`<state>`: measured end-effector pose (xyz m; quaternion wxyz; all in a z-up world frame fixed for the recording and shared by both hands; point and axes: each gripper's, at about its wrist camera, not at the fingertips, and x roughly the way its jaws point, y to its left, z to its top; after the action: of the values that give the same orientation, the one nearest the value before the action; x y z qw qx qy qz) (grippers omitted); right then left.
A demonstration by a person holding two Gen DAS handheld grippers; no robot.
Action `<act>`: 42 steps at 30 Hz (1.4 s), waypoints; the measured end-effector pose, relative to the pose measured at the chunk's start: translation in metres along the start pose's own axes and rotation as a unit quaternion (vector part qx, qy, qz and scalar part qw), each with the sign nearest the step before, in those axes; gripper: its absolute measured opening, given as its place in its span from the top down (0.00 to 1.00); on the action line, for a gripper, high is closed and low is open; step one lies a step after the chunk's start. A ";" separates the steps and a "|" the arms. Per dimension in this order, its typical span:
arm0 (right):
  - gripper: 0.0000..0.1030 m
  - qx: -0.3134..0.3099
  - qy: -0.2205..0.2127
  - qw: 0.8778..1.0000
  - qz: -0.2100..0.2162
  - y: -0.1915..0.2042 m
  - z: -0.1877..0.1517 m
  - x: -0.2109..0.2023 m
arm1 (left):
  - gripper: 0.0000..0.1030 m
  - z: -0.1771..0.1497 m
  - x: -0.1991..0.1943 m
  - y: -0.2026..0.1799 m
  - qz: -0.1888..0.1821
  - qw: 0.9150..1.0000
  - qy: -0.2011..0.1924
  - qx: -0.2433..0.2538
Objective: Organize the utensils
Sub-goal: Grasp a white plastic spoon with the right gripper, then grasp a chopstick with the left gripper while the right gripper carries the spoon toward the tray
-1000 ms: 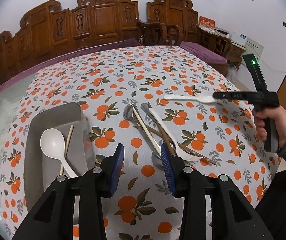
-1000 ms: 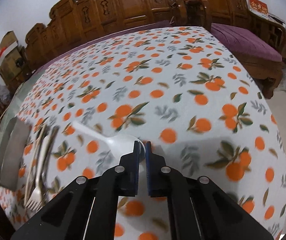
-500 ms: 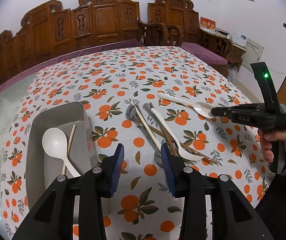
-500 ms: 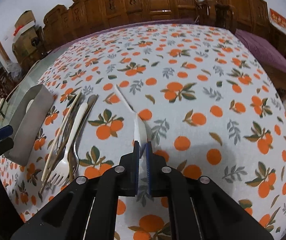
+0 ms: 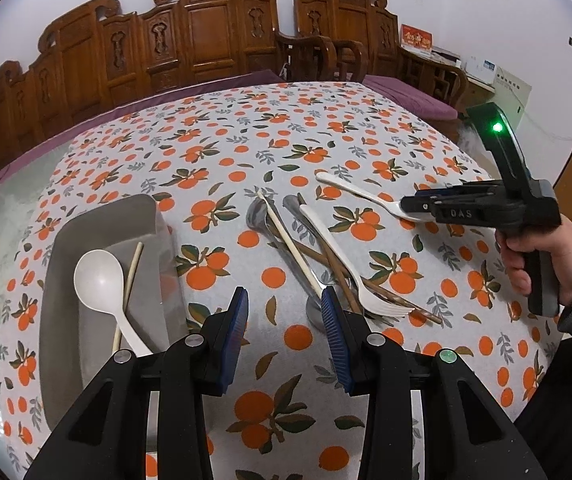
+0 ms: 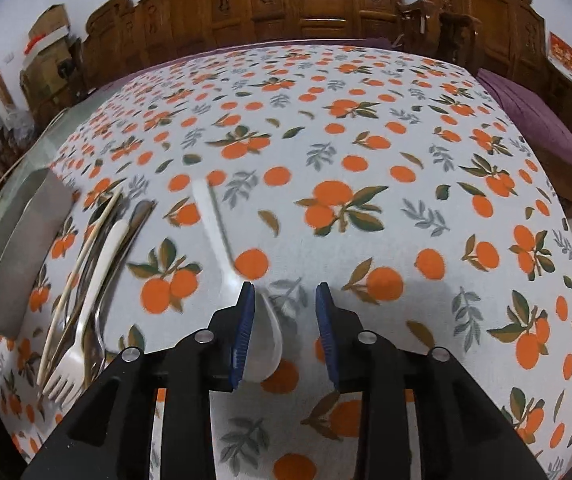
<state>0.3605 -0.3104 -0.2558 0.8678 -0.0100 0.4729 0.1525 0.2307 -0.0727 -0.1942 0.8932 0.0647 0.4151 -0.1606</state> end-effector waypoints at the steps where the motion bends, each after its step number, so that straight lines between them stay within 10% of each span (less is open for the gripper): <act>1: 0.66 -0.006 0.000 1.000 -0.004 0.003 -0.003 0.000 | 0.65 0.000 0.000 -0.001 -0.001 1.000 0.000 0.001; 10: 0.93 -0.040 0.001 0.999 -0.010 0.024 -0.010 -0.005 | 0.65 -0.003 0.010 -0.009 0.000 1.000 0.008 0.005; 26: 0.93 -0.020 -0.021 1.000 0.001 0.021 -0.006 -0.014 | 0.67 -0.020 0.042 -0.025 -0.032 0.997 0.064 -0.007; 34: 0.93 -0.024 -0.029 0.999 0.003 0.030 -0.006 -0.021 | 0.95 -0.026 0.047 -0.020 -0.040 0.996 0.083 -0.023; 42: 0.93 -0.023 -0.054 0.998 0.001 0.047 -0.008 -0.038 | 0.96 -0.018 0.018 -0.004 -0.025 0.998 0.044 -0.031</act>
<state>0.3221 -0.2766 -0.2225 0.8914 -0.0219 0.4218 0.1644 0.2277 -0.0758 -0.2196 0.8715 0.0342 0.4599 -0.1668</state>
